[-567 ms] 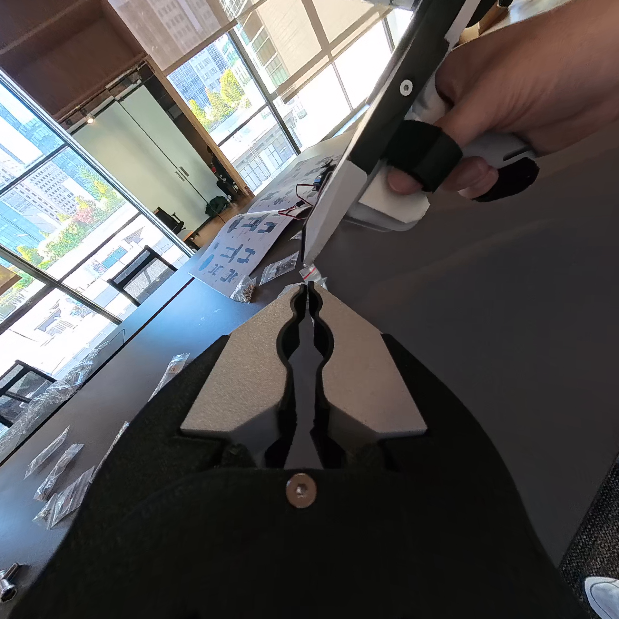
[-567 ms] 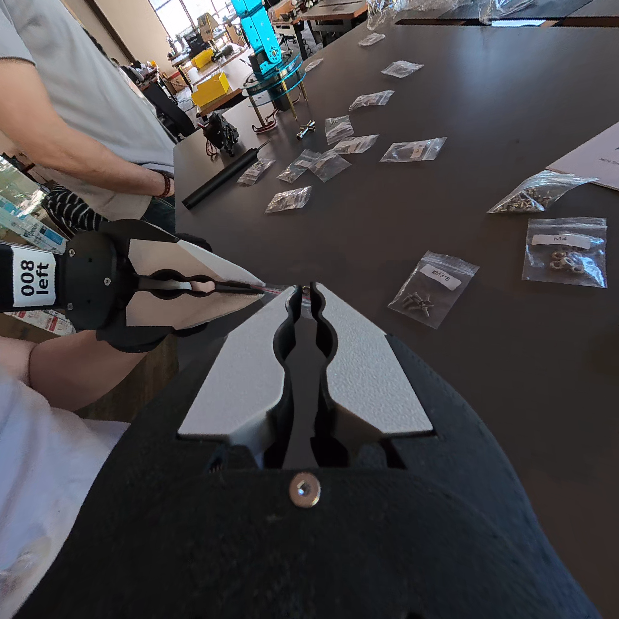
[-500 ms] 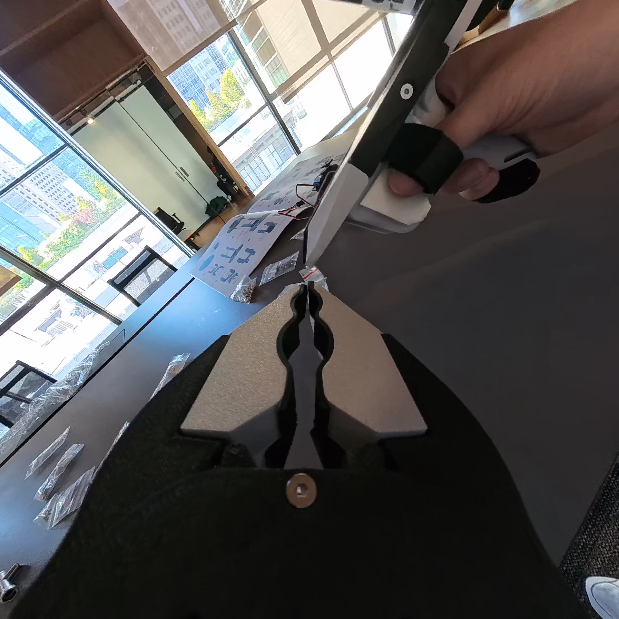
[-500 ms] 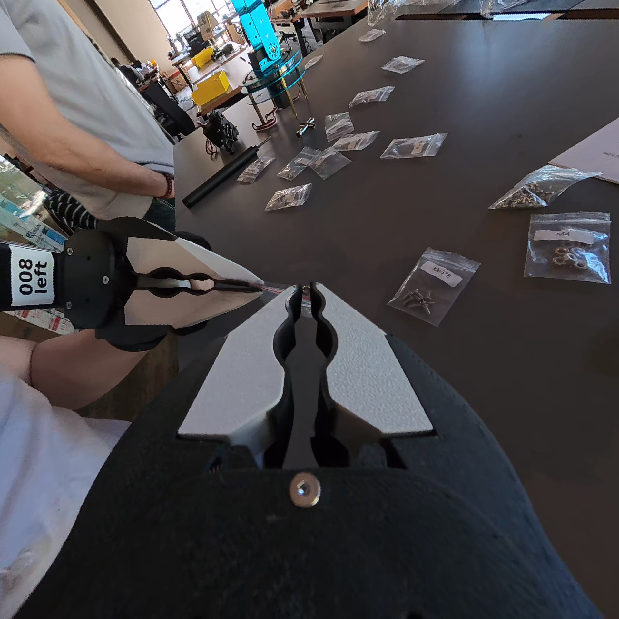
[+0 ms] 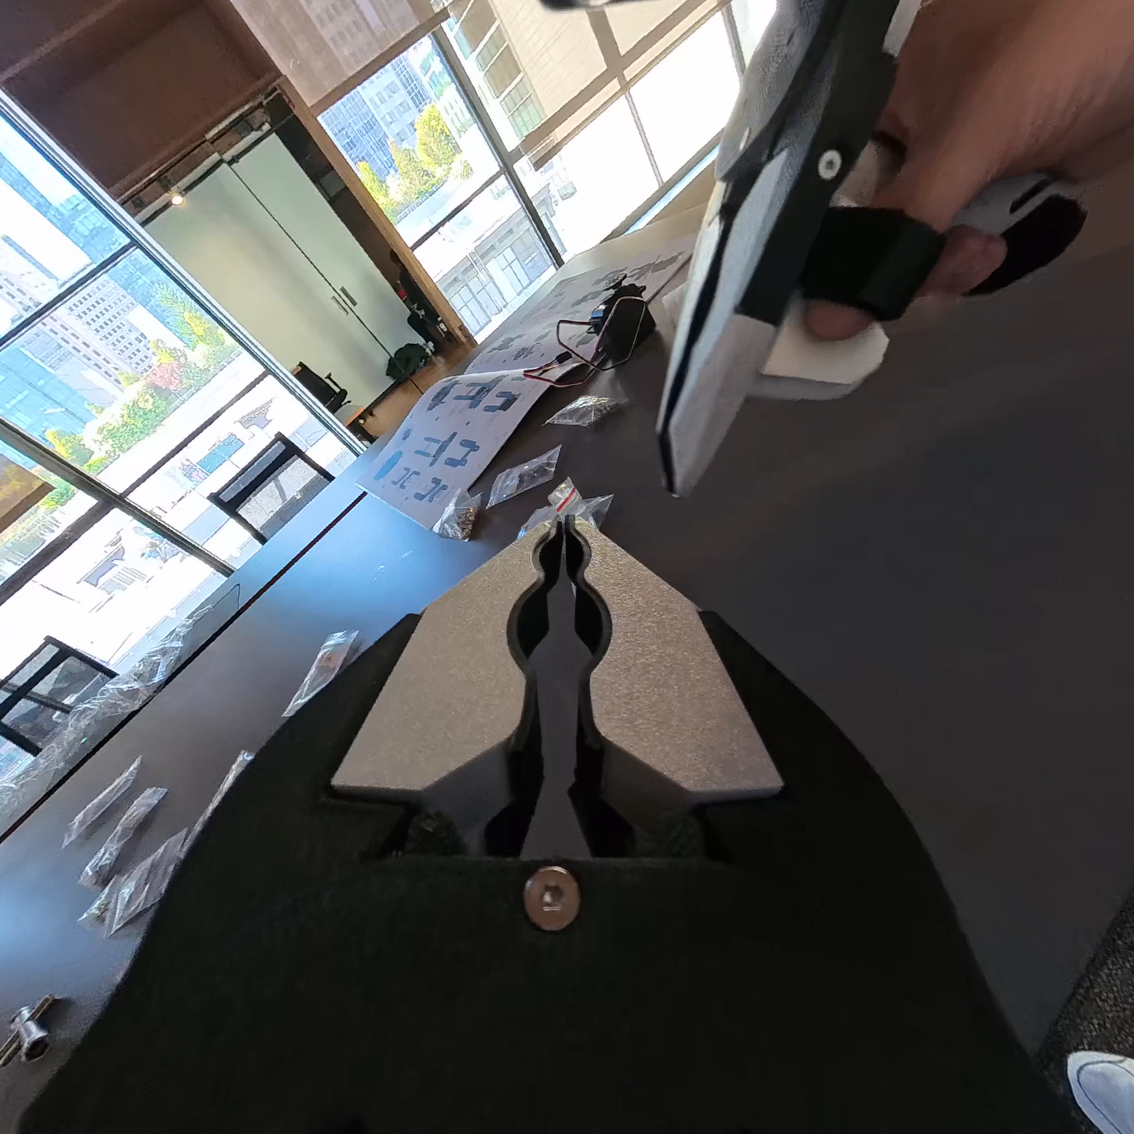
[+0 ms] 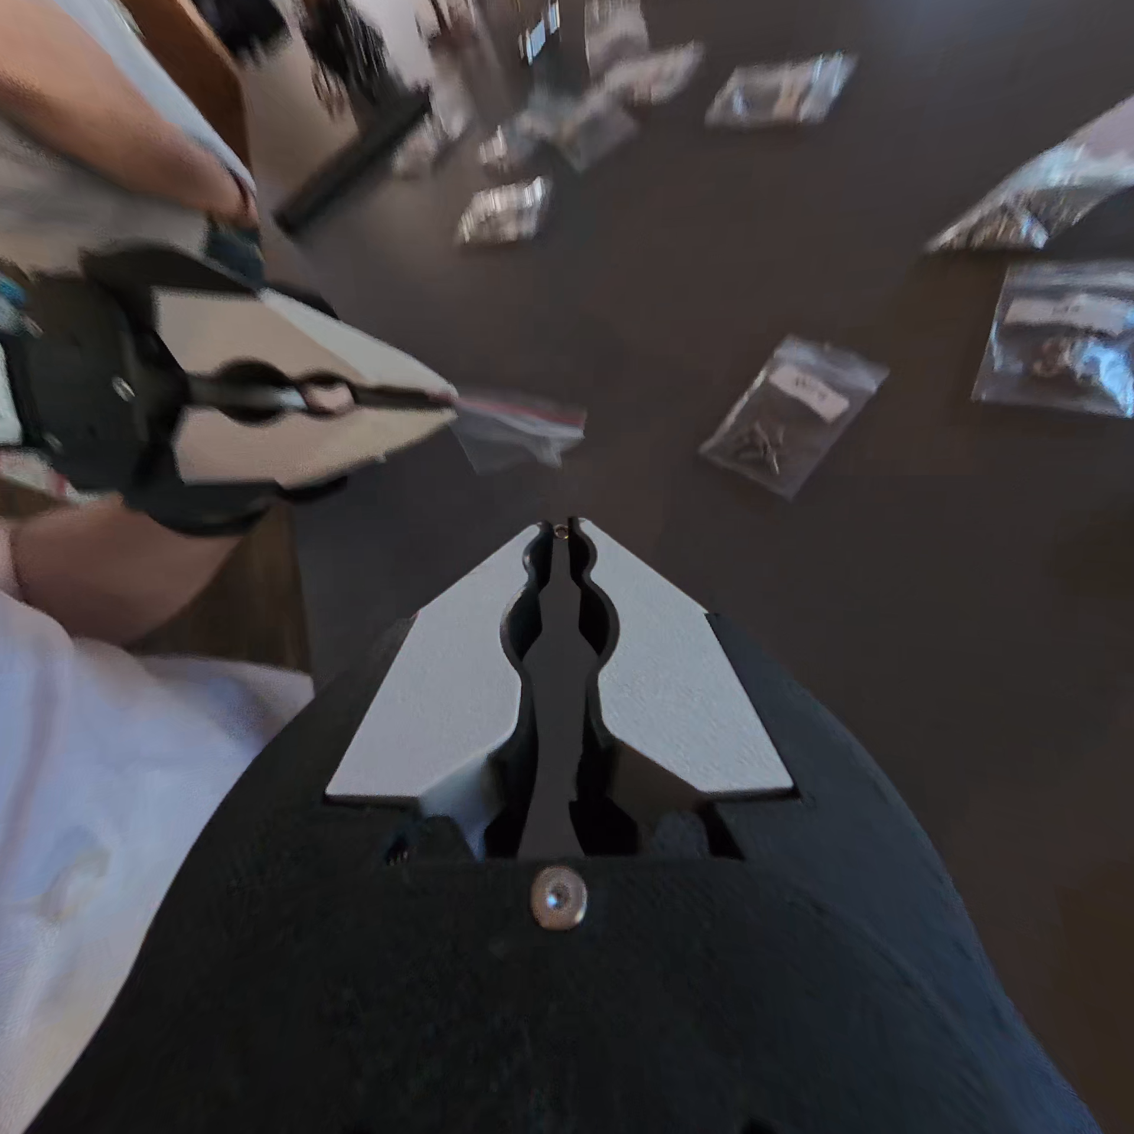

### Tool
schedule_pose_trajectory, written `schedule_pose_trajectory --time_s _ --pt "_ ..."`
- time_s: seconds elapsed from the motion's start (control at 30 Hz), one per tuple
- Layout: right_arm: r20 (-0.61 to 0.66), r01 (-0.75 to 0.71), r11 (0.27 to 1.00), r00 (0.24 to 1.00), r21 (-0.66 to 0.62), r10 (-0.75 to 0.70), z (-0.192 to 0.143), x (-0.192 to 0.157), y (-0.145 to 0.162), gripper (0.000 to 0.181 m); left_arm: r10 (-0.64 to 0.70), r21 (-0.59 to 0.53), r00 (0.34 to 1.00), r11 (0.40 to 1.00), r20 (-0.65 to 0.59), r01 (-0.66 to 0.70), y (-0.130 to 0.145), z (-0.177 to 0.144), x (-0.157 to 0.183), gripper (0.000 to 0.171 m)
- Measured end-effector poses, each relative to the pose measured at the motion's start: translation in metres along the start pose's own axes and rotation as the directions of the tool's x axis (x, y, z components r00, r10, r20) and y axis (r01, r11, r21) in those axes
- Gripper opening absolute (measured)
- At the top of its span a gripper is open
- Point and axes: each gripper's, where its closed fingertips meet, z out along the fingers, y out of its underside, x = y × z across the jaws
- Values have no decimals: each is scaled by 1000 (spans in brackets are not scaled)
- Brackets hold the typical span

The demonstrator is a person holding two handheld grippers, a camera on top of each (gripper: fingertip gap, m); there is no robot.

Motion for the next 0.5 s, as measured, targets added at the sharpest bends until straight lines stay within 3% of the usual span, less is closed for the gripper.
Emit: schedule_pose_trajectory --time_s 0.13,0.27,0.4,0.5 --pt "-66 104 971 991 -213 -121 4 11 27 4 35 -15 999 999 10 -35 4 -2 -1 0" --pt "-87 153 945 979 -288 -185 10 13 39 6 62 -28 998 998 25 -61 9 -6 -4 0" --pt "-61 83 976 993 -203 -98 4 6 25 18 152 -58 986 987 68 -148 13 -9 -8 0" --pt "77 -145 989 986 -15 146 -4 -18 -12 12 261 -86 961 964 96 -253 11 -6 -6 0"
